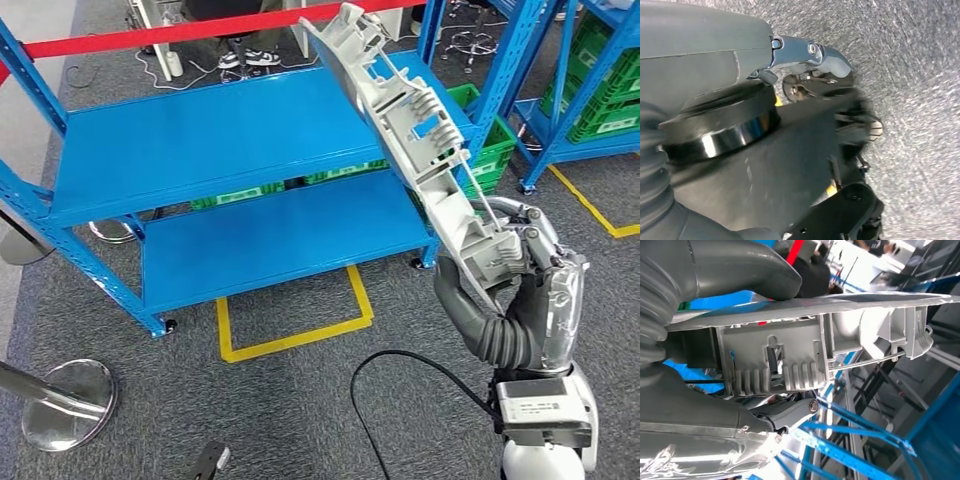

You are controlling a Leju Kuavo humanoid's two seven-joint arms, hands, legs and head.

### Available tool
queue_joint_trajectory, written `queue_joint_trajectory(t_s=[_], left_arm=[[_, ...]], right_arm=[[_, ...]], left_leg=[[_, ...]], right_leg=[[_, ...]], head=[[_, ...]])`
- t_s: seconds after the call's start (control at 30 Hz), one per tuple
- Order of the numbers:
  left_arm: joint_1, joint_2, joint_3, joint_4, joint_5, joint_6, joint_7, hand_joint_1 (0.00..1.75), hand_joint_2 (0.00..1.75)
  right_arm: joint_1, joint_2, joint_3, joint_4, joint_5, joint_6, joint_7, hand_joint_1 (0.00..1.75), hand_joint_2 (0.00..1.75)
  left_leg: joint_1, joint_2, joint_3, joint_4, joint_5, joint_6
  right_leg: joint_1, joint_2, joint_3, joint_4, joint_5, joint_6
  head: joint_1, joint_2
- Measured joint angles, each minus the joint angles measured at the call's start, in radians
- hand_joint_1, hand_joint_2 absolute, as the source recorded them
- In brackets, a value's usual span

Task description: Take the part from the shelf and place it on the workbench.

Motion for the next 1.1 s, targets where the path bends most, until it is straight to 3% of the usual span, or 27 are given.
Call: queue_joint_trajectory(t_s=[0.07,0.1,0.17,0.2,0.3,0.33,0.37,0.4,0.43,0.5,0.53,0.57,0.63,0.7,0.77,0.83,0.87,0.9,0.93,1.0,1.07,1.1], left_arm=[[0.001,0.000,0.000,0.000,0.004,-0.001,-0.005,0.00,1.75],[0.002,-0.001,0.000,0.000,0.006,-0.002,-0.008,0.00,1.75],[0.004,-0.002,0.001,0.000,0.010,-0.002,-0.012,0.00,1.75],[0.005,-0.002,0.001,0.001,0.012,-0.001,-0.014,0.00,1.75],[0.007,-0.001,0.002,0.001,0.016,-0.001,-0.015,0.00,1.75],[0.008,0.000,0.002,0.001,0.017,-0.001,-0.015,0.00,1.75],[0.009,0.001,0.002,0.001,0.017,-0.001,-0.015,0.00,1.75],[0.009,0.001,0.002,0.001,0.017,-0.001,-0.015,0.00,1.75],[0.009,0.001,0.002,0.001,0.017,-0.001,-0.015,0.00,1.75],[0.008,0.002,0.002,0.001,0.017,-0.001,-0.015,0.00,1.75],[0.008,0.002,0.002,0.001,0.017,-0.001,-0.015,0.00,1.75],[0.009,0.002,0.002,0.001,0.018,-0.001,-0.015,0.00,1.75],[0.009,0.002,0.002,0.001,0.018,-0.001,-0.015,0.00,1.75],[0.007,0.002,0.002,0.001,0.018,-0.001,-0.015,0.00,1.75],[0.006,0.002,0.002,0.001,0.019,-0.001,-0.016,0.00,1.75],[0.008,0.003,0.003,0.001,0.022,-0.001,-0.016,0.00,1.75],[0.009,0.004,0.003,0.001,0.024,-0.001,-0.016,0.00,1.75],[0.009,0.005,0.003,0.001,0.025,-0.001,-0.016,0.00,1.75],[0.009,0.005,0.003,0.001,0.026,-0.001,-0.016,0.00,1.75],[0.009,0.005,0.003,0.001,0.029,-0.002,-0.016,0.00,1.75],[0.009,0.004,0.004,0.001,0.036,-0.002,-0.015,0.00,1.75],[0.009,0.003,0.004,0.001,0.039,-0.003,-0.015,0.00,1.75]], right_arm=[[0.001,-0.002,-0.002,-0.005,-0.007,0.000,-0.002,1.75,1.75],[0.003,-0.002,-0.003,-0.008,-0.008,0.000,-0.003,1.75,1.75],[0.015,-0.002,-0.004,-0.009,-0.008,-0.001,-0.005,1.75,1.75],[0.021,-0.003,-0.004,-0.009,-0.008,-0.002,-0.006,1.75,1.75],[0.035,-0.005,-0.004,-0.009,-0.008,-0.002,-0.007,1.75,1.75],[0.039,-0.006,-0.004,-0.009,-0.008,-0.002,-0.007,1.75,1.75],[0.042,-0.006,-0.004,-0.009,-0.007,-0.002,-0.008,1.75,1.75],[0.044,-0.007,-0.004,-0.009,-0.007,-0.002,-0.008,1.75,1.75],[0.045,-0.008,-0.005,-0.009,-0.007,-0.002,-0.008,1.75,1.75],[0.045,-0.008,-0.005,-0.009,-0.007,-0.002,-0.008,1.75,1.75],[0.045,-0.009,-0.005,-0.010,-0.007,-0.002,-0.008,1.75,1.75],[0.046,-0.009,-0.006,-0.010,-0.007,-0.002,-0.008,1.75,1.75],[0.049,-0.010,-0.009,-0.010,-0.006,-0.002,-0.008,1.75,1.75],[0.049,-0.010,-0.011,-0.011,-0.006,-0.003,-0.008,1.75,1.75],[0.049,-0.010,-0.012,-0.011,-0.007,-0.003,-0.007,1.75,1.75],[0.055,-0.010,-0.012,-0.008,-0.010,0.001,-0.003,1.75,1.75],[0.061,-0.010,-0.013,-0.005,-0.011,0.003,-0.001,1.75,1.75],[0.067,-0.011,-0.015,0.000,-0.012,0.005,0.001,1.75,1.75],[0.074,-0.011,-0.017,0.005,-0.014,0.004,0.001,1.75,1.75],[0.081,-0.011,-0.024,0.012,-0.010,-0.001,0.003,1.75,1.75],[0.084,-0.011,-0.041,0.014,-0.002,-0.006,0.009,1.75,1.75],[0.086,-0.011,-0.054,0.014,-0.003,-0.006,0.015,1.75,1.75]], left_leg=[[0.006,-0.031,0.108,-0.162,0.007,0.007],[0.008,-0.040,0.141,-0.219,-0.003,0.014],[0.008,-0.019,0.134,-0.219,0.002,0.029],[0.009,-0.008,0.132,-0.220,0.006,0.037],[0.004,0.026,0.125,-0.219,0.013,0.052],[0.002,0.038,0.123,-0.219,0.014,0.054],[0.001,0.050,0.122,-0.219,0.014,0.054],[0.001,0.061,0.122,-0.218,0.014,0.054],[0.000,0.071,0.123,-0.217,0.014,0.053],[-0.005,0.088,0.122,-0.213,0.010,0.047],[-0.008,0.096,0.120,-0.210,0.010,0.043],[-0.011,0.105,0.117,-0.208,0.010,0.039],[-0.013,0.119,0.114,-0.205,0.007,0.032],[-0.009,0.090,0.101,-0.176,-0.022,0.024],[-0.006,0.042,0.049,-0.065,-0.085,0.020],[-0.006,0.028,-0.016,0.062,-0.128,0.019],[-0.005,0.026,-0.030,0.085,-0.122,0.018],[-0.004,0.024,-0.026,0.070,-0.098,0.017],[-0.002,0.018,-0.004,0.020,-0.060,0.016],[0.008,-0.028,0.054,-0.106,0.002,0.012],[0.014,-0.065,0.081,-0.170,0.014,0.015],[0.012,-0.063,0.082,-0.177,0.011,0.020]], right_leg=[[-0.004,0.026,-0.031,0.010,0.026,0.017],[-0.005,0.040,-0.043,0.013,0.038,0.026],[-0.005,0.035,-0.060,0.026,0.032,0.037],[-0.005,0.022,-0.075,0.058,0.011,0.042],[-0.006,-0.015,-0.155,0.259,-0.090,0.051],[-0.006,-0.017,-0.171,0.309,-0.108,0.052],[-0.006,-0.019,-0.168,0.320,-0.108,0.051],[-0.006,-0.022,-0.144,0.290,-0.091,0.050],[-0.005,-0.032,-0.102,0.225,-0.061,0.047],[0.003,-0.073,-0.020,0.088,-0.023,0.041],[0.007,-0.088,0.001,0.048,-0.017,0.036],[0.011,-0.093,0.006,0.034,-0.021,0.031],[0.010,-0.073,-0.003,0.032,-0.018,0.018],[0.006,-0.052,-0.006,0.027,-0.013,0.007],[0.003,-0.030,-0.011,0.023,-0.008,-0.001],[0.002,-0.006,-0.016,0.023,-0.004,-0.005],[0.002,0.007,-0.018,0.024,-0.002,-0.004],[0.001,0.021,-0.019,0.025,0.000,-0.003],[-0.001,0.036,-0.020,0.026,0.002,0.000],[-0.004,0.062,-0.028,0.034,0.005,0.008],[-0.005,0.084,-0.041,0.040,0.011,0.021],[-0.005,0.095,-0.047,0.040,0.015,0.029]], head=[[-0.001,0.000],[-0.002,0.000],[0.001,0.000],[0.004,0.000],[0.011,0.000],[0.011,0.000],[0.011,0.000],[0.011,0.000],[0.012,0.000],[0.012,0.000],[0.011,0.000],[0.010,0.000],[0.008,0.000],[0.007,0.000],[0.005,0.000],[0.004,0.000],[0.004,0.000],[0.004,0.000],[0.004,0.000],[0.004,0.000],[0.004,0.000],[0.004,0.000]])
